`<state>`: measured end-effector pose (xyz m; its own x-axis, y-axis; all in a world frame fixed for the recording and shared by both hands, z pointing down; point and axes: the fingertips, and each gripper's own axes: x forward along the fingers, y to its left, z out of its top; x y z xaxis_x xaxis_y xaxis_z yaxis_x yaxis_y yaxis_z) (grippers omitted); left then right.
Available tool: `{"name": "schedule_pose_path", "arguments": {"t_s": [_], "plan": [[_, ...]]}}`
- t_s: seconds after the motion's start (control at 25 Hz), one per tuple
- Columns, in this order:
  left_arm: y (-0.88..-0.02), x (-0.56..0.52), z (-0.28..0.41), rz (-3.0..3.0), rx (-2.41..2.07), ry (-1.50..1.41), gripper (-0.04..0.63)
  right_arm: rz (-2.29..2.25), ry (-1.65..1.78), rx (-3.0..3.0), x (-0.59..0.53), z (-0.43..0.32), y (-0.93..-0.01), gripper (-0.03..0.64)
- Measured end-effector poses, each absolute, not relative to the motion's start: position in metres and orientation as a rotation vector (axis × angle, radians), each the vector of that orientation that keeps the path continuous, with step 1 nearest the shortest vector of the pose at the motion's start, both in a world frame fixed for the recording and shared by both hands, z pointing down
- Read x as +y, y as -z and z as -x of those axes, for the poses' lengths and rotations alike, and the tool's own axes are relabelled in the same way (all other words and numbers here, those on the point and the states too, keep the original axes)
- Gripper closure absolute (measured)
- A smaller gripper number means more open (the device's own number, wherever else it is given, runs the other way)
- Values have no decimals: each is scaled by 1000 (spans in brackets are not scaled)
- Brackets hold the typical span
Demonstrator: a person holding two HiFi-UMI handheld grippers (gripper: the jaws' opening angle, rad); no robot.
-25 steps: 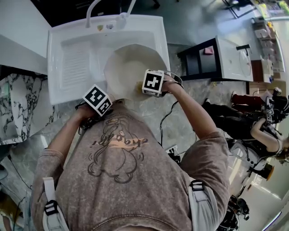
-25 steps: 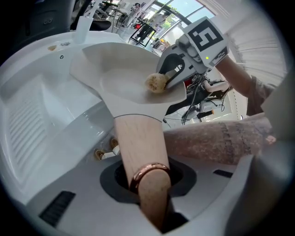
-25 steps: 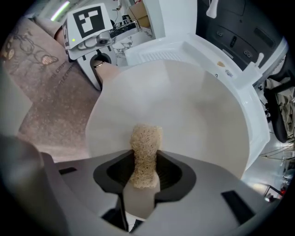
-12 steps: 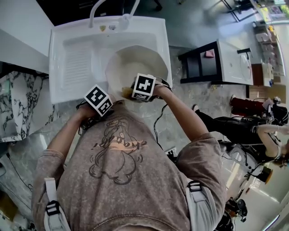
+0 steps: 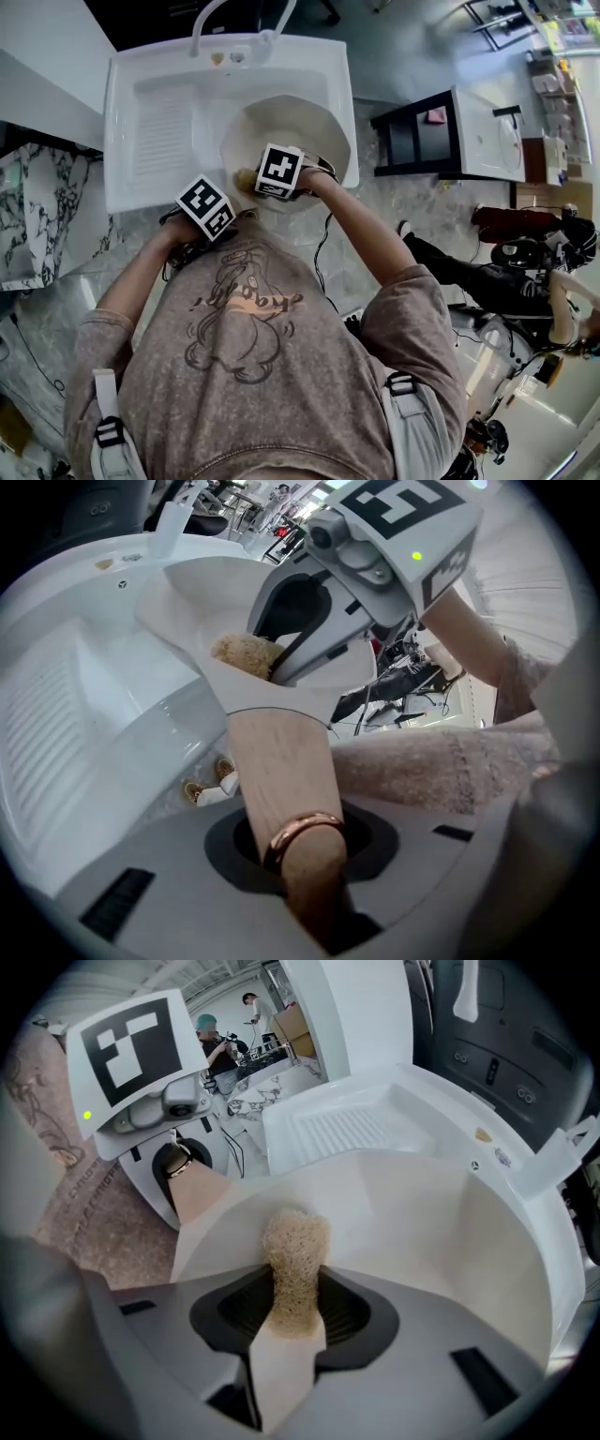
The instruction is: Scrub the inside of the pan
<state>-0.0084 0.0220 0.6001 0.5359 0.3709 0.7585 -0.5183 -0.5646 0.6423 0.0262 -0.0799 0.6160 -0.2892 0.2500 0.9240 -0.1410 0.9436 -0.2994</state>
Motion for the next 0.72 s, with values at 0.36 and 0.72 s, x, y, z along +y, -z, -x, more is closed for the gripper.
{"name": "schedule_pose_path", "arguments": {"t_s": [0.36, 0.72], "plan": [[-600, 23, 10, -1821, -104, -1190, 503, -15, -349, -1860, -118, -5, -621, 463], [-599, 21, 9, -1814, -112, -1187, 506, -161, -291, -1849, -173, -3, -618, 463]]}}
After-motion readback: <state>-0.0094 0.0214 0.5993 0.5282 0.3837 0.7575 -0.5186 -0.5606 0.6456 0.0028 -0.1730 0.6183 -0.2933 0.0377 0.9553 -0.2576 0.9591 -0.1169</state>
